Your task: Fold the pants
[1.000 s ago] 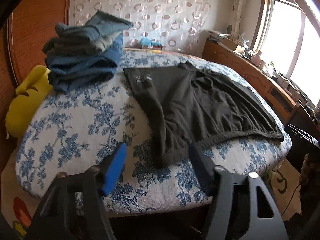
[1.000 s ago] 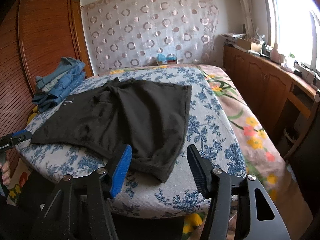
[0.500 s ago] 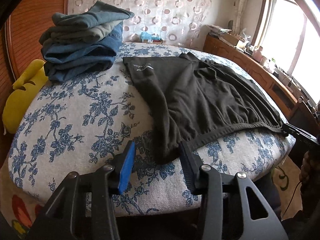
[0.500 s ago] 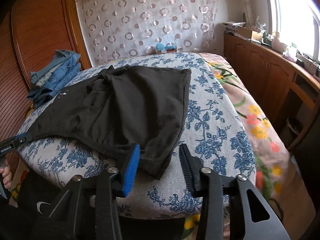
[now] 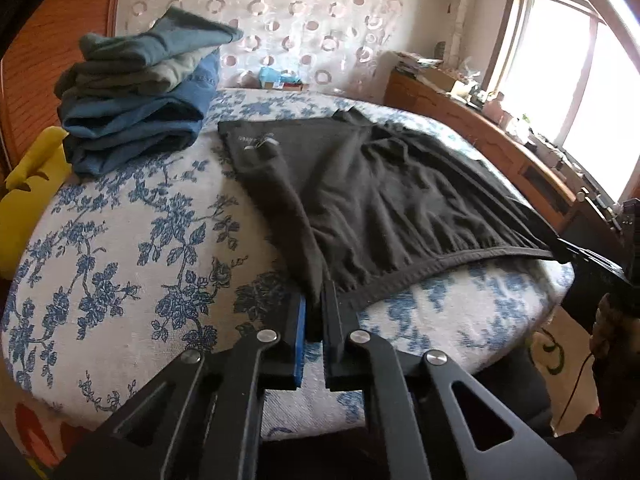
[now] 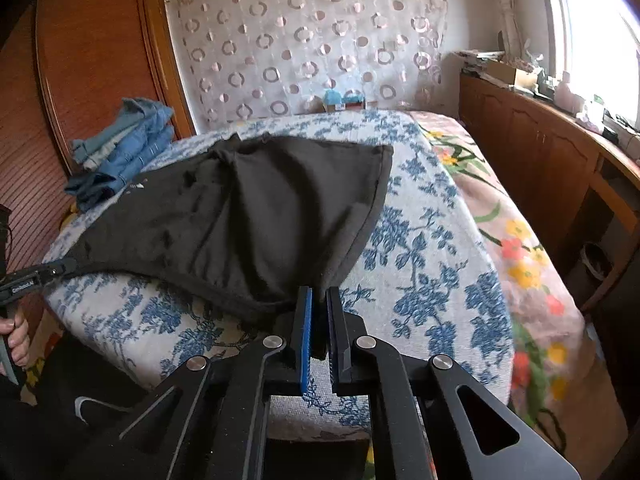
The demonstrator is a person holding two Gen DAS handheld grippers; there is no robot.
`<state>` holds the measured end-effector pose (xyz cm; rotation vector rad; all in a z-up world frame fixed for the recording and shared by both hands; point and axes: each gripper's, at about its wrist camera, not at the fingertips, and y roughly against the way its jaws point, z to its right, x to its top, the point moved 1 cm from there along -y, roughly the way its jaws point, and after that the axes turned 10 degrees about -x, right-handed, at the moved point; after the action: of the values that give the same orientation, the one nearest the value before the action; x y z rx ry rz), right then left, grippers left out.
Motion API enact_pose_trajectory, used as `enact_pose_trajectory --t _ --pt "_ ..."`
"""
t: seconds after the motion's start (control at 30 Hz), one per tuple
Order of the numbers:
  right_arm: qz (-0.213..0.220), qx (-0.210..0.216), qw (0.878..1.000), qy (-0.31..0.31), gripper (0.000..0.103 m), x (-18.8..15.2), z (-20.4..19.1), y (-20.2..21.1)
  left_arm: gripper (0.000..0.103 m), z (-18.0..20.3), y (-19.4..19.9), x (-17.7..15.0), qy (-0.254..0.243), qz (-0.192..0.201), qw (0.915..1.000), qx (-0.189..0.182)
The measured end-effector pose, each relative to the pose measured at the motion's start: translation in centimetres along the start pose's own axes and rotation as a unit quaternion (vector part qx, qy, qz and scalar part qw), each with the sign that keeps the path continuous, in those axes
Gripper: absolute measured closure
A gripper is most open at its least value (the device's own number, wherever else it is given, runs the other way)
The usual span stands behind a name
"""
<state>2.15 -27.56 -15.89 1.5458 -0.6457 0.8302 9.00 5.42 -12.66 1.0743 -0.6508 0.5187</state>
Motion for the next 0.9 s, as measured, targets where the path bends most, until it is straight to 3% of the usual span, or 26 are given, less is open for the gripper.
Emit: enact_pose_trajectory --t 0.23,0.5,0.63,0.7,0.9 --pt "0.018 0.001 1.000 0.004 0.097 0.3 1.1 1.8 0.096 1.9 2.6 0.3 -0.013 0.020 0.9996 -0.017" --pt "-0.002 0.011 1.000 -0.001 0.096 -0.8 1.3 1.8 0.096 1.7 2.4 0.4 -0.007 0.020 0.9996 -0.020" --pt "0.003 0.015 1.000 -0.005 0.069 -0.1 1.5 2.3 0.096 2.6 2.5 0.7 -0.021 0.021 0.9993 -0.021" --pt "0.003 0.017 1.000 -0.002 0.061 0.1 1.5 2.0 0.096 3.1 2.4 1.3 -0.027 0.022 0.9991 -0.025" --pt "0.003 0.015 1.000 0.002 0.061 0.7 0.8 0.5 0.096 6.0 0.9 3.4 -0.060 0.017 0.9971 -0.044"
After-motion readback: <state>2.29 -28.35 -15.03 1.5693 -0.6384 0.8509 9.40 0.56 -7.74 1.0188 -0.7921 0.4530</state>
